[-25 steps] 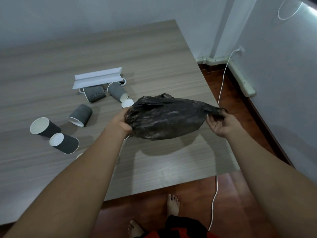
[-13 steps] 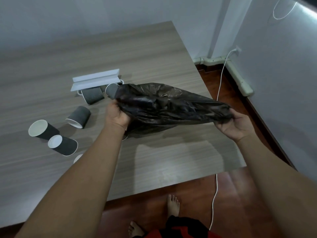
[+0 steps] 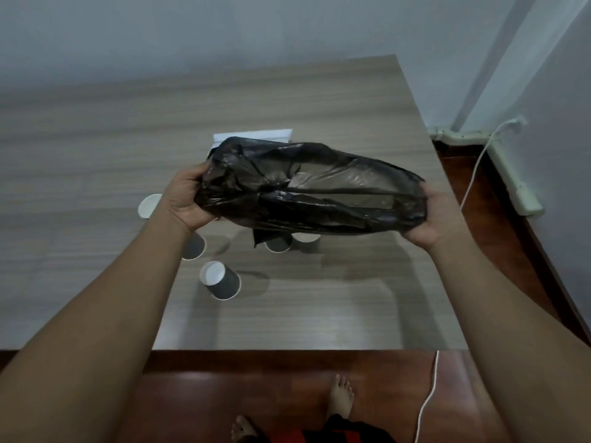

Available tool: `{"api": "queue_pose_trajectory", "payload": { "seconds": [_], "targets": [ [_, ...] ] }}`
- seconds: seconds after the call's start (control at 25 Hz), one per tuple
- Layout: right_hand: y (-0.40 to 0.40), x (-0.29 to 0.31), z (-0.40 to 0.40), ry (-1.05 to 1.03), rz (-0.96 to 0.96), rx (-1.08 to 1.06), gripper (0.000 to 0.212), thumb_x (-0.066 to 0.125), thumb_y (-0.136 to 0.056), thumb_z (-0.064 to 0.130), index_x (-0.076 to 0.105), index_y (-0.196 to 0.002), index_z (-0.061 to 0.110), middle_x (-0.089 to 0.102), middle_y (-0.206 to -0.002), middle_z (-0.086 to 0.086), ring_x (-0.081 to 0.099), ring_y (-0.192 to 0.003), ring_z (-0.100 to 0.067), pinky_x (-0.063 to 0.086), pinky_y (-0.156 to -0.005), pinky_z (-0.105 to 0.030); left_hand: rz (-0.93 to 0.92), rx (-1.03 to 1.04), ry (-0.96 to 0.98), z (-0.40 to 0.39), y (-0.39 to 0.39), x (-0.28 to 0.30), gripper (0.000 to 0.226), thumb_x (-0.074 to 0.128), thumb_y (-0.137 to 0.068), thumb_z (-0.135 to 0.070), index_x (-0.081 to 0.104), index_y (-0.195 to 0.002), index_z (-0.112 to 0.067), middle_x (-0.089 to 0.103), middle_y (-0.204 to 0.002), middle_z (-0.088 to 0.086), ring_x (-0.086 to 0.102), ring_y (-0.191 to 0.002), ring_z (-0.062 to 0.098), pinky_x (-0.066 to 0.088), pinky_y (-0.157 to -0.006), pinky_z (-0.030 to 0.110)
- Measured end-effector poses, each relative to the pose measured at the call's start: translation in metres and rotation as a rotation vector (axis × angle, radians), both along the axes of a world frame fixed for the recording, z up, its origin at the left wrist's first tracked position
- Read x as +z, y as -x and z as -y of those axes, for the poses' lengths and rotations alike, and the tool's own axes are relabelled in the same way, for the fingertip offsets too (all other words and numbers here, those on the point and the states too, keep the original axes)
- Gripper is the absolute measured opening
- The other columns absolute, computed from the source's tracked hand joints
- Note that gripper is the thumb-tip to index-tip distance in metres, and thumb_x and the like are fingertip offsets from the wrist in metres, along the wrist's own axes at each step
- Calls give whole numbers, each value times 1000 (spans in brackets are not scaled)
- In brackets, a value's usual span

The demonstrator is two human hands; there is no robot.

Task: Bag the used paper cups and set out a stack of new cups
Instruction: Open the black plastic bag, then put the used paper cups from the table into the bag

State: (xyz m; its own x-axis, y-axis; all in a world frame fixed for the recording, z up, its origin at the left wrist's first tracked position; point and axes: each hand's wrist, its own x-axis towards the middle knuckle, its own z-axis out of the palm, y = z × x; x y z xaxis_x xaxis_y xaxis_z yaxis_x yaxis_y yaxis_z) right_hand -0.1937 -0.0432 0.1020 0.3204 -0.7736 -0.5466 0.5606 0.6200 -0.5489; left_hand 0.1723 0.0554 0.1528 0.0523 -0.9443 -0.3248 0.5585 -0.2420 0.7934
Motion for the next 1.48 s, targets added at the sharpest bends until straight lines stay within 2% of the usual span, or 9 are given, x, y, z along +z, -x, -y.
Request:
{"api": "queue_pose_trajectory", "payload": {
  "seconds": [0.12, 0.28, 0.44, 0.64, 0.8, 1.08, 1.2, 1.32, 1.48],
  "targets": [
    [-67, 7, -30, 16, -65, 246, 61, 37, -99, 50, 79, -94, 6, 76, -97, -16, 74, -85, -32, 61, -63, -49, 66, 72, -26, -35, -52, 2, 57, 82, -61, -24, 69, -113, -5, 73, -113, 14, 68, -108, 32, 57, -88, 47],
    [-147, 6, -62, 42, -217, 430, 71, 35, -92, 70, 75, -109, 13, 72, -106, -17, 70, -100, -31, 59, -84, -48, 163, 96, -75, -92, -115, 6, 72, 79, -69, -52, 67, -127, -11, 70, -123, 14, 65, -116, 31, 56, -92, 45],
    [-234, 9, -102, 59, -328, 444, 71, 32, -92, 72, 71, -118, 18, 76, -105, -10, 73, -97, -28, 54, -93, -47, 690, 15, -372, -159, -186, 1, 39, 91, -59, -27, 78, -92, -9, 75, -103, 18, 74, -83, 26, 59, -71, 29],
    [-314, -11, -164, 48, -432, 388, 66, 29, -94, 70, 68, -107, 17, 76, -72, -2, 71, -55, -16, 55, -49, -26, 831, 348, -620, -213, -254, -31, 21, 50, -95, -26, 64, -87, -12, 69, -95, 16, 61, -72, 26, 44, -62, 29],
    [-333, -36, -213, 28, -513, 361, 58, 38, -91, 71, 70, -100, 24, 77, -97, -4, 72, -90, -22, 56, -84, -40, 830, 214, -655, -233, -267, -53, 25, 45, -96, -27, 60, -83, -12, 65, -87, 13, 61, -76, 28, 45, -70, 34],
    [-342, -59, -300, 790, -1501, -194, 58, 59, -73, 18, 51, -129, 2, 51, -125, -21, 43, -118, -37, 30, -104, -41, 807, -18, -686, -232, -268, -79, 35, 47, -97, -38, 66, -97, -9, 70, -97, 16, 67, -88, 31, 52, -82, 39],
    [-379, -65, -323, 1180, -1265, 140, 45, 46, -68, 7, 62, -109, 5, 61, -107, -13, 55, -102, -31, 45, -93, -43, 806, -87, -706, -222, -264, -84, 34, 49, -96, -40, 66, -94, -11, 71, -96, 15, 68, -89, 32, 53, -87, 40],
    [-431, -81, -322, 1109, -1004, 690, 53, 38, -71, 2, 70, -112, 10, 73, -107, -9, 66, -103, -26, 51, -93, -37, 775, -155, -686, -214, -261, -84, 29, 50, -96, -33, 67, -90, -11, 72, -88, 13, 68, -82, 30, 54, -81, 37],
    [-476, -97, -303, 722, -896, 792, 38, 51, -88, -1, 66, -123, 5, 67, -125, -15, 60, -119, -26, 41, -93, -18, 720, -293, -699, -214, -267, -78, 27, 50, -95, -27, 69, -85, -10, 73, -83, 13, 69, -74, 27, 56, -73, 35]
  ]
}}
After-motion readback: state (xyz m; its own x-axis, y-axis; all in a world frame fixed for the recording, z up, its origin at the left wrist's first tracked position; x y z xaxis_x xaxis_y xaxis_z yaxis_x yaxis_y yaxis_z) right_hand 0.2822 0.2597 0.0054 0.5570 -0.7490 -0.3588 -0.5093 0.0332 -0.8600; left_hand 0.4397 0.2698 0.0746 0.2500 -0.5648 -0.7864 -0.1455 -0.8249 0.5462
